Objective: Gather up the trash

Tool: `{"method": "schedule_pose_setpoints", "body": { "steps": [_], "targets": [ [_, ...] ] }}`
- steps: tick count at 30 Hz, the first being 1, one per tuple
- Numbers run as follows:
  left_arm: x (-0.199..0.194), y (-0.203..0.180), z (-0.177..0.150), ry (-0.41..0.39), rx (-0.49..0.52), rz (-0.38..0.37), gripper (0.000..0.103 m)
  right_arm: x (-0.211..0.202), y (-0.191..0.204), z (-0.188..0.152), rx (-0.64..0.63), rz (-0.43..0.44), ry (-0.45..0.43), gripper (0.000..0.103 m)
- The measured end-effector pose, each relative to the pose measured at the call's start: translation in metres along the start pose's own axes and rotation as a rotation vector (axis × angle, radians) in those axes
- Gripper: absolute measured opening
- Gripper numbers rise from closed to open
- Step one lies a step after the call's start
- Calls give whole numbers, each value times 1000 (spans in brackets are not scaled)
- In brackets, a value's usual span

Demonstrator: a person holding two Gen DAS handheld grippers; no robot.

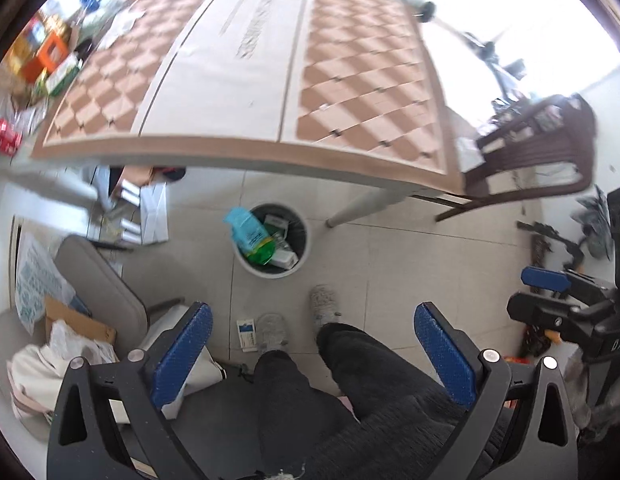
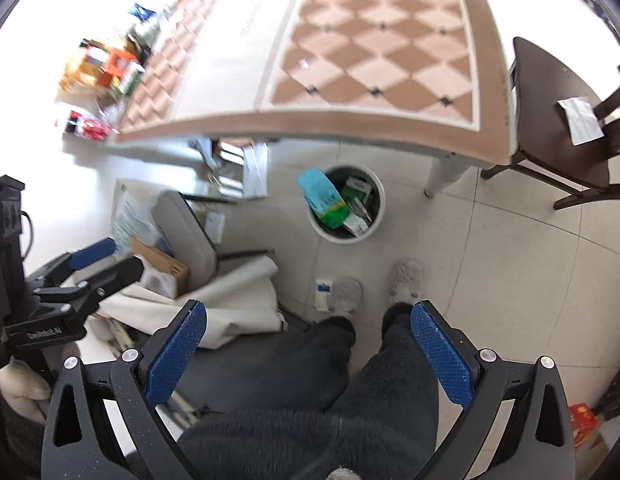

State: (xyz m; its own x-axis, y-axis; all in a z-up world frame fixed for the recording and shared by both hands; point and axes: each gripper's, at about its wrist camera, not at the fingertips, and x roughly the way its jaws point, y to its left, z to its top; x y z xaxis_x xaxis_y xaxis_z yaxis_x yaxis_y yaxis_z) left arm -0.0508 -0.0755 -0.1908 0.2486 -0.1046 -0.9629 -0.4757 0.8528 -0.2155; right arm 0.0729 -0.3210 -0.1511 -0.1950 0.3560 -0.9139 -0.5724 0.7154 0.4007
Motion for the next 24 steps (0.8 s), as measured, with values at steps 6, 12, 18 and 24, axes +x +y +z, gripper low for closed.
{"method": "schedule_pose_setpoints", "body": {
  "steps": [6,12,18,24],
  "targets": [
    [-44,0,-20,-42,90,-69,103,-54,39,-47,63,-2,-98,103],
    [-74,4,-38,-68,124,-102,103,-69,65,-84,106,-19,-147,103],
    [-88,10,-49,-91,116,-109,103,-70,79,-102,115,-22,-156,103],
    [-95,14,-53,-114,80,-120,103,-70,85,-102,89,-14,-159,103]
  ]
}}
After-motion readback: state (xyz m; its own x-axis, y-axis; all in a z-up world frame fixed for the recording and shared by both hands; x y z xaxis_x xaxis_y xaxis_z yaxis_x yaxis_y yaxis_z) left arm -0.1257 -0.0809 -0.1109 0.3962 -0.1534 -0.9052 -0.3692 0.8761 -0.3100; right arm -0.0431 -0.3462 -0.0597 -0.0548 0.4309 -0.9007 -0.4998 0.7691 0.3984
